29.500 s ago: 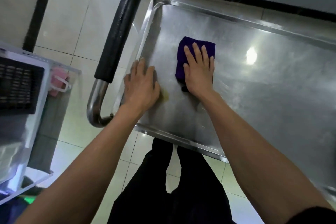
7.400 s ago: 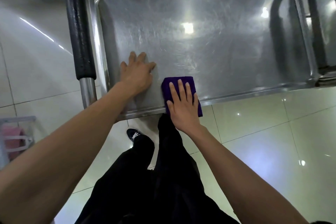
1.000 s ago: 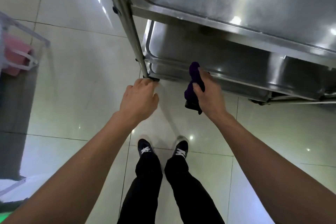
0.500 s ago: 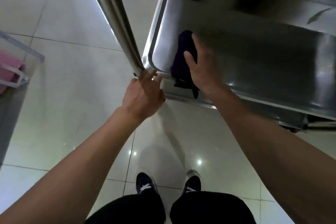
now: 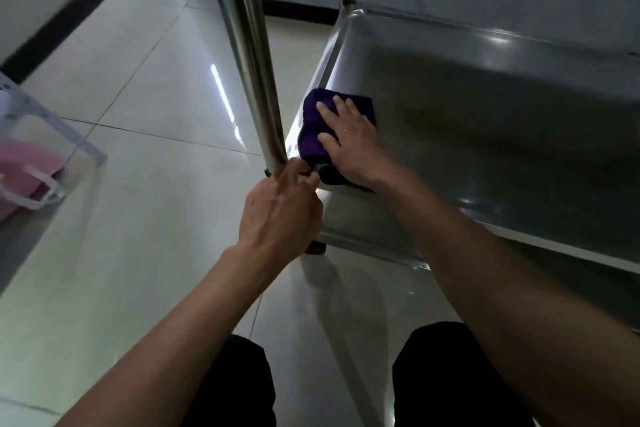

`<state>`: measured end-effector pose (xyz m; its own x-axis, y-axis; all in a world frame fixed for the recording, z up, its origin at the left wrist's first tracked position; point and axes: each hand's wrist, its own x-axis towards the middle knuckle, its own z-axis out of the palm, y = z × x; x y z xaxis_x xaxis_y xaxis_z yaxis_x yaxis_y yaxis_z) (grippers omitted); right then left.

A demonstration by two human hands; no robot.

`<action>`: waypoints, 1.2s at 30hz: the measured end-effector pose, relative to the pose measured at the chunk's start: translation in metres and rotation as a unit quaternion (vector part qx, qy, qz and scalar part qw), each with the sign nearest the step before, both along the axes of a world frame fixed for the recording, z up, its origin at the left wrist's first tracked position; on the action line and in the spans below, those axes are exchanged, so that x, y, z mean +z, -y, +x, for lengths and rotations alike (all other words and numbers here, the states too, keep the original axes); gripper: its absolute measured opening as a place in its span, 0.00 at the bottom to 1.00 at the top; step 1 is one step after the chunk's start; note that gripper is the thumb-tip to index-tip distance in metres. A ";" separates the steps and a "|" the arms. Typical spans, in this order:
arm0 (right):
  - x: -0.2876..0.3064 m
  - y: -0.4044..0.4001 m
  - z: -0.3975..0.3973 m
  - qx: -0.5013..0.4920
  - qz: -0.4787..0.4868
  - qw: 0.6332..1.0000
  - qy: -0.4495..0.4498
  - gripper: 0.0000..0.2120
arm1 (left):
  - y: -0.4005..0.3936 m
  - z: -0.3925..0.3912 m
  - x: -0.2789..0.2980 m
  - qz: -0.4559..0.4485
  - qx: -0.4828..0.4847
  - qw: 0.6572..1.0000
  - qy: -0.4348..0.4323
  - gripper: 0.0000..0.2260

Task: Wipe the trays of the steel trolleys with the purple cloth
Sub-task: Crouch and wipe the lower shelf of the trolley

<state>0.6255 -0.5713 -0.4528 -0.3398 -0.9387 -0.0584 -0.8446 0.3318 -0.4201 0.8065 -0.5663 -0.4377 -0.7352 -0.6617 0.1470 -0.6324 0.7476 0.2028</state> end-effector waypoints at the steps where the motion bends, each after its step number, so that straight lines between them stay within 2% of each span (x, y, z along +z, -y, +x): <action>1: -0.002 0.003 0.000 0.002 -0.001 1.000 -0.009 0.27 | -0.001 0.001 -0.002 -0.008 0.000 1.000 -0.003 0.15; 5: -0.012 0.004 -0.002 -0.001 -0.022 0.999 -0.046 0.26 | -0.002 0.003 -0.010 -0.032 0.002 0.999 -0.005 0.15; 9: -0.015 -0.001 -0.003 -0.005 -0.033 0.998 -0.058 0.25 | -0.006 0.000 -0.014 -0.014 0.024 0.999 -0.016 0.18; 13: -0.019 -0.023 -0.017 -0.032 -0.028 0.997 -0.065 0.25 | -0.009 -0.009 -0.007 -0.050 0.036 0.998 -0.004 0.13; 17: -0.018 -0.064 -0.041 -0.057 -0.024 0.996 -0.061 0.24 | -0.017 -0.032 0.001 -0.096 -0.019 0.995 -0.001 0.14; 20: -0.017 -0.101 -0.065 -0.087 -0.018 0.994 -0.063 0.24 | -0.035 -0.062 0.003 -0.062 -0.062 0.996 -0.019 0.13; 27: -0.006 -0.205 -0.122 -0.183 0.010 0.981 -0.064 0.23 | -0.085 -0.126 0.005 0.007 -0.167 0.986 0.003 0.13; 32: 0.011 -0.280 -0.151 -0.222 0.013 0.972 -0.070 0.24 | -0.120 -0.168 0.014 0.042 -0.214 0.976 0.028 0.15; 34: 0.015 -0.302 -0.161 -0.237 0.041 0.967 -0.089 0.24 | -0.130 -0.180 0.014 0.041 -0.221 0.974 0.034 0.14; 36: 0.017 -0.314 -0.169 -0.256 0.025 0.962 -0.085 0.23 | -0.136 -0.186 0.011 0.036 -0.218 0.975 0.041 0.12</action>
